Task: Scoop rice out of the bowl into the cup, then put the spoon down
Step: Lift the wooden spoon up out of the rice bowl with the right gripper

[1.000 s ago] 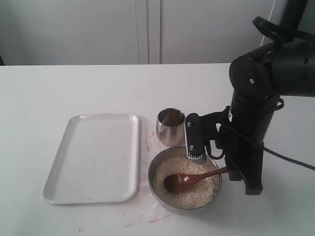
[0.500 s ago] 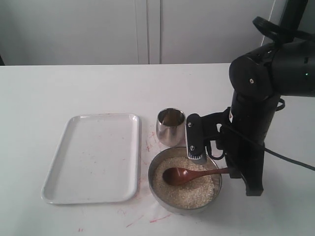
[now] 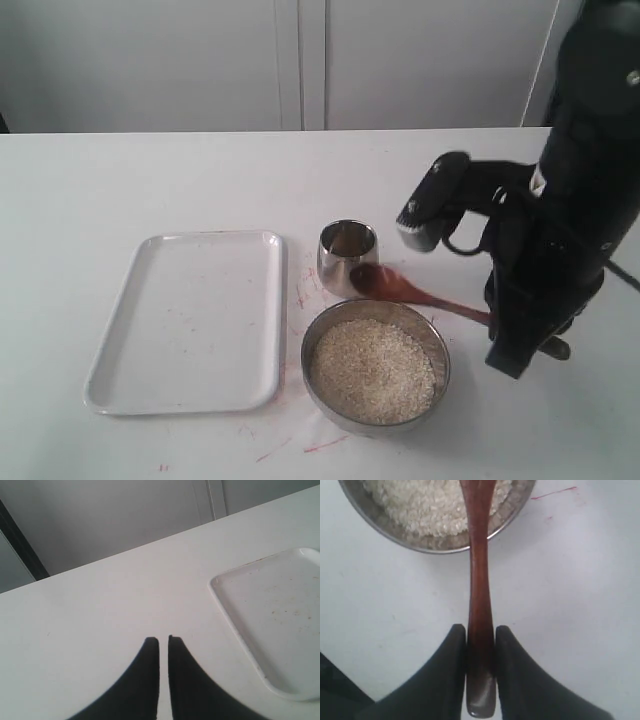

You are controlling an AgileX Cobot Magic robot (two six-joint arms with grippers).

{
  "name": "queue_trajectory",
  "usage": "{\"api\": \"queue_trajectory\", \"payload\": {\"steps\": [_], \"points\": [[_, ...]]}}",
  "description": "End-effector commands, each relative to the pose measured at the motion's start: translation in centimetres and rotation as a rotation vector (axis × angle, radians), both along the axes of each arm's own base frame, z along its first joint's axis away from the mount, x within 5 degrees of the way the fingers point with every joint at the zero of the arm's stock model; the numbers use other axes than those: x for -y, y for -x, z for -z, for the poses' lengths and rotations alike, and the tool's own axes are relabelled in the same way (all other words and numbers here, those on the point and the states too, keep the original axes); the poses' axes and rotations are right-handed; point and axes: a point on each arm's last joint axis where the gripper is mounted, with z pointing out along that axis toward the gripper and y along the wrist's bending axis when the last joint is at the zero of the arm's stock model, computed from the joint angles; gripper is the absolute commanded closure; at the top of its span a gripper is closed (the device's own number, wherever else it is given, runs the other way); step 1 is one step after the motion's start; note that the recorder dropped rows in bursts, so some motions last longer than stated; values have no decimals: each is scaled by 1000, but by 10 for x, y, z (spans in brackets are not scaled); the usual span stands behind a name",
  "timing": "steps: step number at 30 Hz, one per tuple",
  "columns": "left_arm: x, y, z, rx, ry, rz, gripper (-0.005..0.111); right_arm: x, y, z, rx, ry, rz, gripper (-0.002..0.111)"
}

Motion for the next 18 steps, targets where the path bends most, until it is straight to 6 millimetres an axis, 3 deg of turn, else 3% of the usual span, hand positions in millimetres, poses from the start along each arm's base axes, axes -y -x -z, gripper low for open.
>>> {"api": "queue_trajectory", "payload": {"steps": [1, 5, 9, 18], "points": [[0, 0, -1, 6, 8, 2, 92, 5, 30, -33, 73, -126, 317, 108], [0, 0, -1, 6, 8, 2, 92, 2, 54, -55, 145, -203, 344, 108], [0, 0, -1, 6, 8, 2, 92, 0, 70, -62, 192, -216, 354, 108], [0, 0, -1, 6, 8, 2, 92, -8, 74, -64, 334, -71, 216, 108]]}}
